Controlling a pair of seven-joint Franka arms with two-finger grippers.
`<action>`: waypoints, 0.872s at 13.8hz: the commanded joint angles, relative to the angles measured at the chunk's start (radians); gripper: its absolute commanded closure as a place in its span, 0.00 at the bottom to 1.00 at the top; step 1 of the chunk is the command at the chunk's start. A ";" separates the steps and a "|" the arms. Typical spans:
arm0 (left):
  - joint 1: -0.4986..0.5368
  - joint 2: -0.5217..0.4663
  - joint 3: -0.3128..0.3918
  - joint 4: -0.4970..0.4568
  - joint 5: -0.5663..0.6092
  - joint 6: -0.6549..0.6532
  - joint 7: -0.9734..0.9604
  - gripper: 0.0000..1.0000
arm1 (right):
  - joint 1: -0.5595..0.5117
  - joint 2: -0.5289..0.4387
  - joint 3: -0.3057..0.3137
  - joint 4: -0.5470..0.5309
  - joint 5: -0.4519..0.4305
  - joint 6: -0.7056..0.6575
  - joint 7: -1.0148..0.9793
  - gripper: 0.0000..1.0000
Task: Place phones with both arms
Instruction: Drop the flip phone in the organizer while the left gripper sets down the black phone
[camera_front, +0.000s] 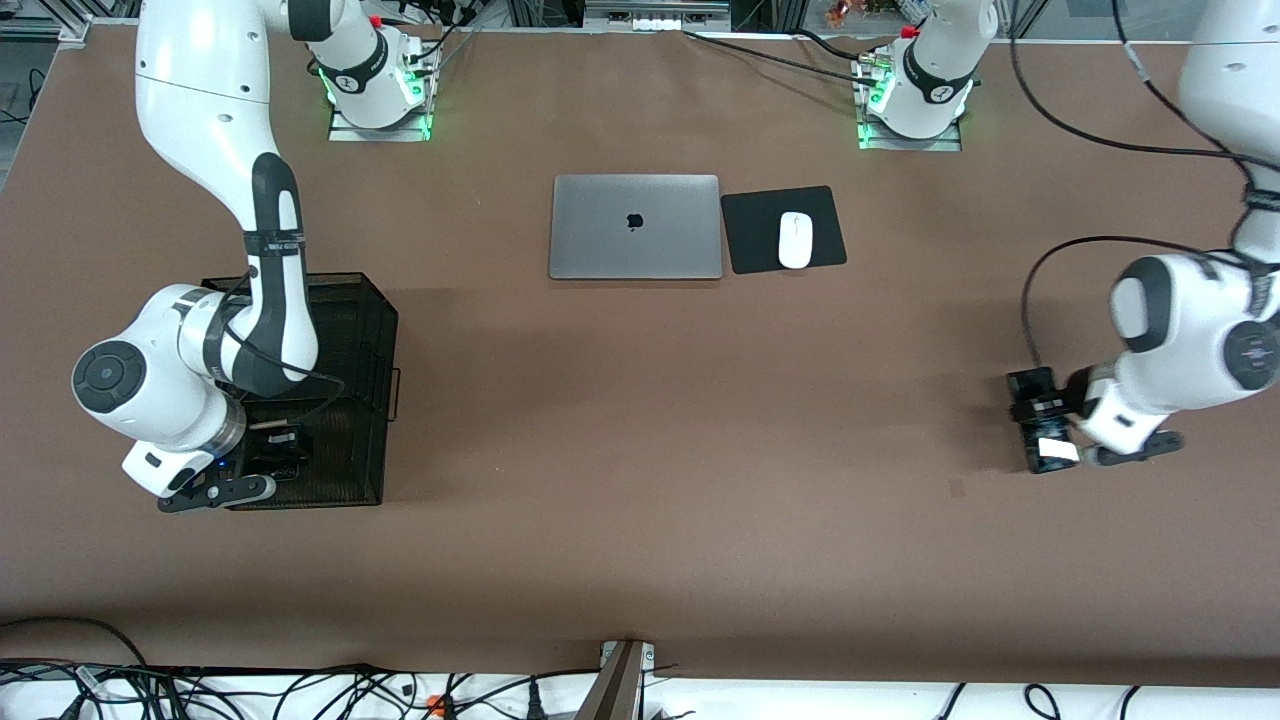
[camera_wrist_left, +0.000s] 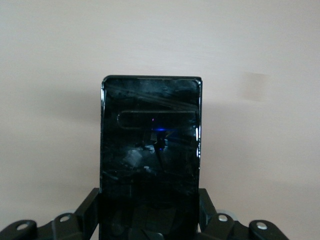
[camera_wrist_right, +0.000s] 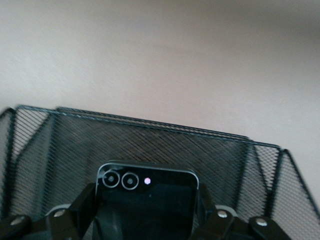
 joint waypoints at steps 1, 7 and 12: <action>-0.121 0.039 0.011 0.062 -0.006 -0.028 -0.117 1.00 | -0.009 -0.017 0.009 0.009 0.059 -0.014 -0.019 0.01; -0.394 0.155 0.014 0.219 -0.006 -0.028 -0.512 1.00 | -0.003 -0.089 -0.037 0.104 0.045 -0.239 0.001 0.02; -0.621 0.253 0.021 0.386 -0.013 -0.028 -0.752 1.00 | 0.023 -0.148 -0.134 0.287 0.024 -0.660 0.187 0.02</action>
